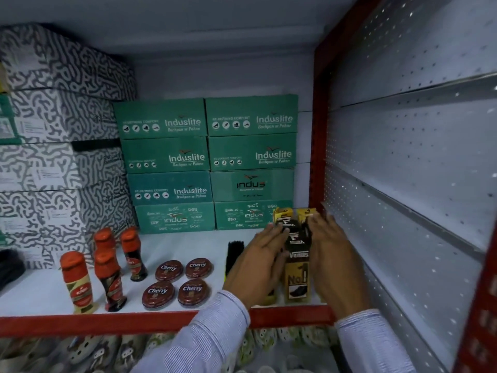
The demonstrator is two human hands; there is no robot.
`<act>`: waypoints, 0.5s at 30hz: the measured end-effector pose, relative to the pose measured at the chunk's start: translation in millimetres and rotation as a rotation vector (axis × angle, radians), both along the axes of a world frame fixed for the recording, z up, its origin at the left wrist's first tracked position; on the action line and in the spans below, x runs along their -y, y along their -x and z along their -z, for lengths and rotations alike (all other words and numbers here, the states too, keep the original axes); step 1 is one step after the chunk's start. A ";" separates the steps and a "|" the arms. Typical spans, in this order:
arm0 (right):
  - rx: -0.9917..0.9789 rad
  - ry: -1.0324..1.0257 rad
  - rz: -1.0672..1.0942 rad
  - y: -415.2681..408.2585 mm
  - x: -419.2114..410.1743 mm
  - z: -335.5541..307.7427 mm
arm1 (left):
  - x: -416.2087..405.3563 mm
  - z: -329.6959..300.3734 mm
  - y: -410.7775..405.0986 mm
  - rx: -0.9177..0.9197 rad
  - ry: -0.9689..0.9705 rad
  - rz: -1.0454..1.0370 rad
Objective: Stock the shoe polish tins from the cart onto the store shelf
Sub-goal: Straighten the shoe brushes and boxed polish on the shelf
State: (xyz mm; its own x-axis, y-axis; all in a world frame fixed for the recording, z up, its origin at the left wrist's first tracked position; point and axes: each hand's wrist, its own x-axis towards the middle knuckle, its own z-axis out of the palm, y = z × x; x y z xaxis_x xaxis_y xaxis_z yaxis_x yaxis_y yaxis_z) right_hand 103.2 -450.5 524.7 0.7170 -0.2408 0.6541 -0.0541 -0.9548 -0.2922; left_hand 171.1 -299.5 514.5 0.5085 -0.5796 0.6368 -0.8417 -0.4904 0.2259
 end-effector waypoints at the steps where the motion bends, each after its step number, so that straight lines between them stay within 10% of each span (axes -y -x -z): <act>1: -0.072 0.000 0.029 -1.7 8.0 1.9 | 7.6 -0.1 1.4 -0.006 -0.002 0.007; 15: -0.174 -0.008 0.033 -5.6 18.4 11.4 | 25.8 1.7 -1.8 -0.041 -0.057 -0.027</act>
State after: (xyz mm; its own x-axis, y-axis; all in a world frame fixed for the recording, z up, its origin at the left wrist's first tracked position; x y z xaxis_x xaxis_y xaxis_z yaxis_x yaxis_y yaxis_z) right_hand 108.8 -468.9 513.3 0.8106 -0.2713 0.5190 -0.1361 -0.9492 -0.2837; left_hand 172.9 -325.3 512.7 0.5495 -0.5999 0.5815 -0.8185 -0.5262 0.2306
